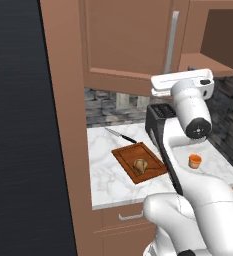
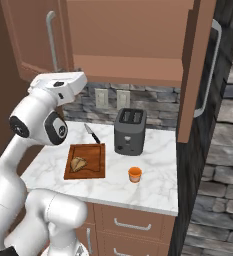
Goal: Pick the bread, place it on the cutting board, pick the jam, place it on the counter, and close the cabinet.
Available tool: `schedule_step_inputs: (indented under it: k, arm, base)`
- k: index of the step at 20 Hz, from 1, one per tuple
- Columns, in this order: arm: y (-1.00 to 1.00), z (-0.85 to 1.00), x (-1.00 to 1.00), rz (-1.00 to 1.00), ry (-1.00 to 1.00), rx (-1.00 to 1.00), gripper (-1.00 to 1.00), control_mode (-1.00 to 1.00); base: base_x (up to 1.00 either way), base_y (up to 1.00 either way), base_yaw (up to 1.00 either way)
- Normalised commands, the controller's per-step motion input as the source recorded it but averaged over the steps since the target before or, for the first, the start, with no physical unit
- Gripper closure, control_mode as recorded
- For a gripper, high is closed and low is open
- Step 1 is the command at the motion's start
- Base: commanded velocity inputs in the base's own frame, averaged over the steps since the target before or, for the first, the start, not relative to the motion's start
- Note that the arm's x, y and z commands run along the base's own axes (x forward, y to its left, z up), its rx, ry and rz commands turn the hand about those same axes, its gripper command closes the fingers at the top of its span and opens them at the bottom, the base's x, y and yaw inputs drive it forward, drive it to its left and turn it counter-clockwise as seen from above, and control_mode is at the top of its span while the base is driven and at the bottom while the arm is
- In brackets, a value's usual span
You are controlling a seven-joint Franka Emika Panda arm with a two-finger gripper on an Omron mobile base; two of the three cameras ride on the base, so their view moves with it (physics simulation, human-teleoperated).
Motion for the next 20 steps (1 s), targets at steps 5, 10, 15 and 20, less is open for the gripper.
schedule_step_inputs:
  k: [5, 10, 15, 20]
  arm:
    - [-0.16, 0.00, 0.54, -0.02, 0.00, 0.00, -1.00, -1.00]
    - [-0.14, 0.00, 0.53, -0.02, 0.00, 0.00, -1.00, -1.00]
    - [-0.14, 0.00, 0.44, -0.01, 0.00, 0.00, -1.00, -1.00]
    - [-0.15, 0.00, 0.38, 0.00, 0.00, 0.00, -1.00, -1.00]
  base:
    - [0.00, 0.00, 0.00]
    - [0.00, 0.00, 0.00]
    - [0.00, 0.00, 0.00]
    - [0.00, 0.00, 0.00]
